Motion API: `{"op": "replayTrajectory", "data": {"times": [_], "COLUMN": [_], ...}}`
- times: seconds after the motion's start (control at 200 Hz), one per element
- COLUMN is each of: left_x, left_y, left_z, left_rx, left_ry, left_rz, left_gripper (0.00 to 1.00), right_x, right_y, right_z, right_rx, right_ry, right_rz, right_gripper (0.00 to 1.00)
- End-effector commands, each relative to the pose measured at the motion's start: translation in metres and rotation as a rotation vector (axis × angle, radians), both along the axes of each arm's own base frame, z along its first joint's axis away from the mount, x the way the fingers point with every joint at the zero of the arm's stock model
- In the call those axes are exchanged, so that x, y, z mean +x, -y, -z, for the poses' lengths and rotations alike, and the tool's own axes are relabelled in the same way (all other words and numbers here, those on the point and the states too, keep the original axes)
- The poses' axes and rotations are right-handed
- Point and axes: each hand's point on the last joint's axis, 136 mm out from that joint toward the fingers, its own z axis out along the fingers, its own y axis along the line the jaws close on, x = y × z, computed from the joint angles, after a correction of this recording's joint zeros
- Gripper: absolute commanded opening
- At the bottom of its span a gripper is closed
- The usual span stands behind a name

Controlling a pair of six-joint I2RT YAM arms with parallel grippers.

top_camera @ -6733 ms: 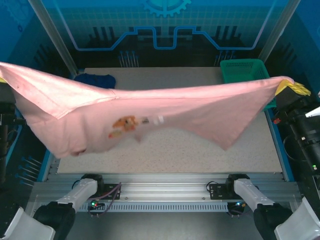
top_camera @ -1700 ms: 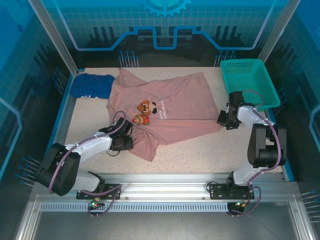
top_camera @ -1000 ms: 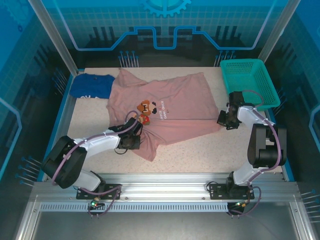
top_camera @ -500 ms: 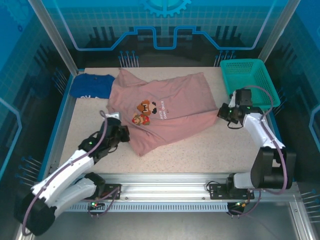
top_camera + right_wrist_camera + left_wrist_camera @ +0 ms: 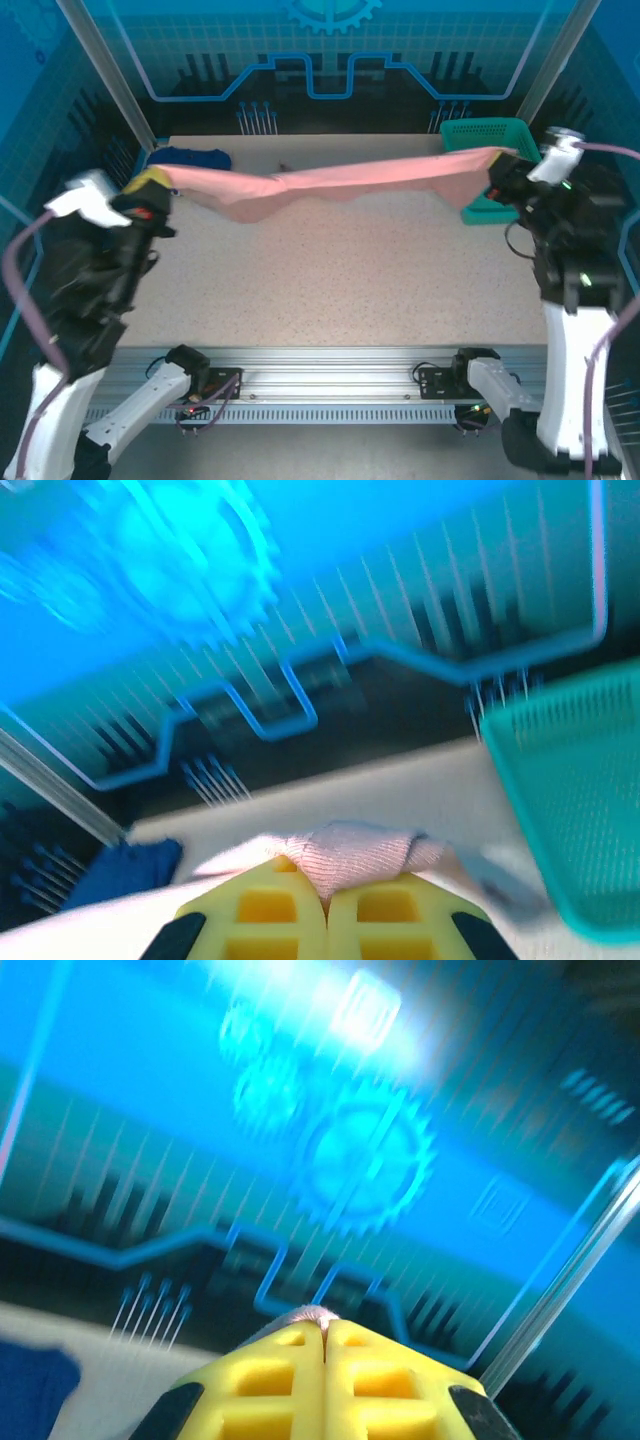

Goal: Fold the inside-out t-shirt
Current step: Turn over the T-shirt at the center of the table.

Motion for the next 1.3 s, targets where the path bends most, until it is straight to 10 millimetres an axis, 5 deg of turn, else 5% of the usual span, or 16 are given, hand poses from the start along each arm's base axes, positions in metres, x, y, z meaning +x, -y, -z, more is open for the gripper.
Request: {"op": "replayTrajectory", "data": {"times": [0.0,0.135,0.295,0.425,0.555,0.695,0.81,0.91,1.025,1.085,1.15,1.296], "left_x": [-0.047,-0.076,-0.066,-0.005,0.081,0.204,0.317,0.408,0.495,0.517,0.516,0.475], "left_y": [-0.017,-0.027,-0.028,-0.022,0.003,-0.005,-0.010,-0.006,0.001,0.006,0.013,0.025], "left_z": [-0.059,-0.107,-0.140,-0.145,-0.129,-0.059,0.041,0.142,0.244,0.262,0.262,0.256], "left_rx": [0.053,0.111,0.190,0.300,0.411,0.409,0.413,0.442,0.429,0.387,0.337,0.191], "left_ry": [0.154,0.238,0.252,0.158,0.053,-0.148,-0.329,-0.499,-0.608,-0.585,-0.570,-0.700], "left_rz": [-0.025,-0.050,-0.119,-0.247,-0.289,-0.275,-0.227,-0.199,-0.159,-0.137,-0.096,-0.013], "left_gripper": [0.00,0.00,0.00,0.00,0.00,0.00,0.00,0.00,0.37,0.53,0.65,0.74], "right_x": [-0.049,-0.093,-0.113,-0.097,-0.034,0.075,0.177,0.269,0.363,0.387,0.392,0.337], "right_y": [0.005,0.003,0.004,0.006,0.011,0.017,0.011,0.006,-0.005,-0.013,-0.028,-0.073], "right_z": [-0.023,-0.065,-0.090,-0.094,-0.070,-0.004,0.081,0.177,0.285,0.315,0.328,0.327], "right_rx": [-0.047,-0.067,-0.076,-0.088,-0.089,-0.086,-0.103,-0.106,-0.093,-0.089,-0.126,-0.255], "right_ry": [0.028,0.141,0.216,0.209,0.129,-0.037,-0.196,-0.360,-0.530,-0.594,-0.641,-0.709], "right_rz": [0.046,0.056,0.069,0.074,0.078,0.075,0.069,0.084,0.052,0.024,-0.020,-0.157], "right_gripper": [0.00,0.00,0.00,0.00,0.00,0.01,0.03,0.06,0.29,0.42,0.45,0.54]}}
